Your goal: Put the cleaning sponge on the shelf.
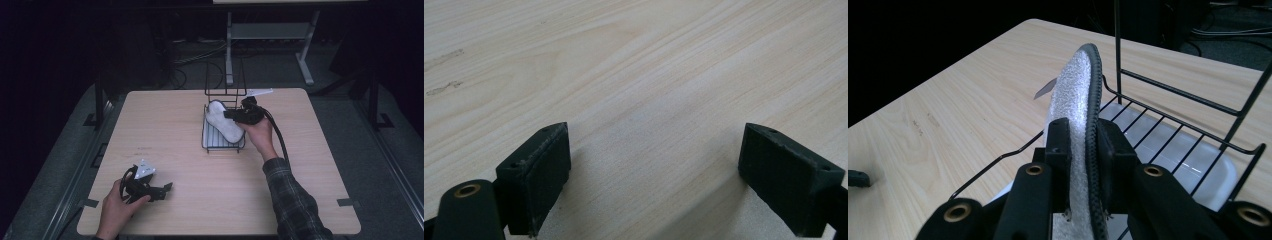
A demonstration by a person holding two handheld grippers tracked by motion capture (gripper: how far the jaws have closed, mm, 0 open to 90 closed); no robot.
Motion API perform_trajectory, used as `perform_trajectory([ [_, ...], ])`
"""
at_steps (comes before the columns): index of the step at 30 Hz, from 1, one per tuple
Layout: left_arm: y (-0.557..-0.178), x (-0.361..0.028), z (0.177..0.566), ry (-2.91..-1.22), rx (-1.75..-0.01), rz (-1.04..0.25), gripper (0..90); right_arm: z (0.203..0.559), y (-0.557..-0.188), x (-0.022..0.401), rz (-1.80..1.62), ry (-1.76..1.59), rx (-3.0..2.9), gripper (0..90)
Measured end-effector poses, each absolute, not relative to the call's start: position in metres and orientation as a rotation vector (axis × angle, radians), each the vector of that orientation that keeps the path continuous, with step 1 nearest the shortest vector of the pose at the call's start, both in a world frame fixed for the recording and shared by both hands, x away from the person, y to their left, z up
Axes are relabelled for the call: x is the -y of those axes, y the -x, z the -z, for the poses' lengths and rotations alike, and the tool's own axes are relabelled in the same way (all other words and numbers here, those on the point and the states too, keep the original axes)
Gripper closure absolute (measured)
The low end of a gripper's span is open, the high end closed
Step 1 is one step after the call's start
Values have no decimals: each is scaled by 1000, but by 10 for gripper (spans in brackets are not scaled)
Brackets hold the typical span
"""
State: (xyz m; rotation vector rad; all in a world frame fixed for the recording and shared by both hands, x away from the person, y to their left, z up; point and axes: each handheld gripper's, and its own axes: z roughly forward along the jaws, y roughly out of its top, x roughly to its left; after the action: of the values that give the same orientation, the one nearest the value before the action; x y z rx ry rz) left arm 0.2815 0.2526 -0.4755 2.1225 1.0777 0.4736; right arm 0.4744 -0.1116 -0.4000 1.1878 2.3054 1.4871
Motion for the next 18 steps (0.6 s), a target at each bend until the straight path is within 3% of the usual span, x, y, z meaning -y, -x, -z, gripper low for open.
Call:
perform_trajectory([
  [7, -282, -253, 475, -2123, -1078, -473, 127, 409, -478, 111, -1458, -1221, -2311, 707],
  [15, -282, -253, 475, -2123, -1077, -473, 127, 410, -480, 114, -1384, -1226, -2298, 543],
  [18, -282, -253, 475, -2122, -1078, -473, 127, 409, -480, 118, -1383, -1241, -2298, 532],
])
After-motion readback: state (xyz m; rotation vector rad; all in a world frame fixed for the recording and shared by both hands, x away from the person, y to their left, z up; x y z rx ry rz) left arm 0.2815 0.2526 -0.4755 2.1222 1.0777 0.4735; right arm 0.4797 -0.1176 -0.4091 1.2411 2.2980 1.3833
